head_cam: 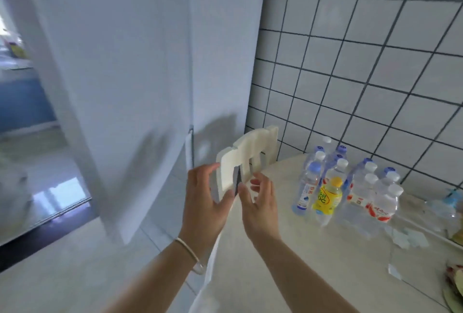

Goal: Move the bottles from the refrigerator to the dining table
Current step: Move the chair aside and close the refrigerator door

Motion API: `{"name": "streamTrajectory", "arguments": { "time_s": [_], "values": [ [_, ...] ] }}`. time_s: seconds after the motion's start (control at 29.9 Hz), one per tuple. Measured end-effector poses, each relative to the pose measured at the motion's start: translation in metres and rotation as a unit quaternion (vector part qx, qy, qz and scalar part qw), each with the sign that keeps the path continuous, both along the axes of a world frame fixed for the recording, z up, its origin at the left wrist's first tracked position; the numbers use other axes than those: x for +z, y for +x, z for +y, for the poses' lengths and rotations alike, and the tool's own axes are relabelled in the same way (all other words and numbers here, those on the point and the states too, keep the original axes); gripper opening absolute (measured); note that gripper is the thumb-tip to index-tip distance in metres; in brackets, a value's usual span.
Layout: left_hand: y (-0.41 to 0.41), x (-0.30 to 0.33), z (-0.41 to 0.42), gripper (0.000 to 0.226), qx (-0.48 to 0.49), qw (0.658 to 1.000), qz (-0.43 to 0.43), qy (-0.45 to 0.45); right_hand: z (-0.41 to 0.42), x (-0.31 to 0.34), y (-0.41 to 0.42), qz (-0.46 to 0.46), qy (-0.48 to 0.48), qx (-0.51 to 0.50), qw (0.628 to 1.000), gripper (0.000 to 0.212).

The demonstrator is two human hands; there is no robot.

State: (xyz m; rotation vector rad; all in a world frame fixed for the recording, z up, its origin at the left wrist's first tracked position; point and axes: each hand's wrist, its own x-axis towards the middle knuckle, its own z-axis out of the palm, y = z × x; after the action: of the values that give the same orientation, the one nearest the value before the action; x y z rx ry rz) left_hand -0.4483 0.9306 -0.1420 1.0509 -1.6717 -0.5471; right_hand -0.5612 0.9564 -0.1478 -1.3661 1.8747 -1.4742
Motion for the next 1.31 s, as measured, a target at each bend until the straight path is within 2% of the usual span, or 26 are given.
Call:
{"name": "streamTrajectory", "arguments": {
  "time_s": [0.3, 0.4, 0.47, 0.57, 0.67, 0.8, 0.97, 1.1, 1.31],
  "values": [
    [0.103, 0.04, 0.012, 0.039, 0.082, 0.982, -0.007, -0.168, -0.019, 0.037, 0.105, 0.012, -0.092, 0.087, 0.992, 0.033],
    [0.133, 0.055, 0.003, 0.031, 0.154, 0.96, -0.061, -0.224, -0.026, 0.05, 0.137, 0.019, -0.109, 0.098, 0.989, 0.033],
    [0.149, 0.065, -0.009, 0.03, 0.191, 0.955, -0.077, -0.212, -0.034, 0.057, 0.157, 0.019, -0.115, 0.105, 0.988, 0.032],
    [0.166, 0.074, -0.029, 0.038, 0.219, 0.957, -0.037, -0.186, -0.046, 0.063, 0.185, 0.013, -0.131, 0.106, 0.986, 0.021],
    [0.179, 0.079, -0.041, 0.047, 0.199, 0.967, -0.014, -0.158, -0.059, 0.063, 0.208, -0.022, -0.153, 0.076, 0.985, 0.015],
    [0.198, 0.078, -0.051, 0.046, 0.148, 0.979, 0.0, -0.141, -0.076, 0.059, 0.237, -0.032, -0.181, 0.017, 0.983, 0.012],
    [0.249, 0.076, -0.078, 0.048, 0.15, 0.981, 0.047, -0.115, -0.099, 0.054, 0.288, -0.022, -0.191, 0.024, 0.981, 0.015],
    [0.298, 0.075, -0.115, 0.048, 0.167, 0.98, 0.064, -0.089, -0.129, 0.051, 0.326, 0.047, -0.164, 0.057, 0.984, 0.024],
    [0.364, 0.067, -0.189, 0.038, 0.159, 0.978, 0.132, 0.015, -0.194, 0.063, 0.375, 0.165, -0.146, 0.091, 0.971, 0.041]
  ]
}}
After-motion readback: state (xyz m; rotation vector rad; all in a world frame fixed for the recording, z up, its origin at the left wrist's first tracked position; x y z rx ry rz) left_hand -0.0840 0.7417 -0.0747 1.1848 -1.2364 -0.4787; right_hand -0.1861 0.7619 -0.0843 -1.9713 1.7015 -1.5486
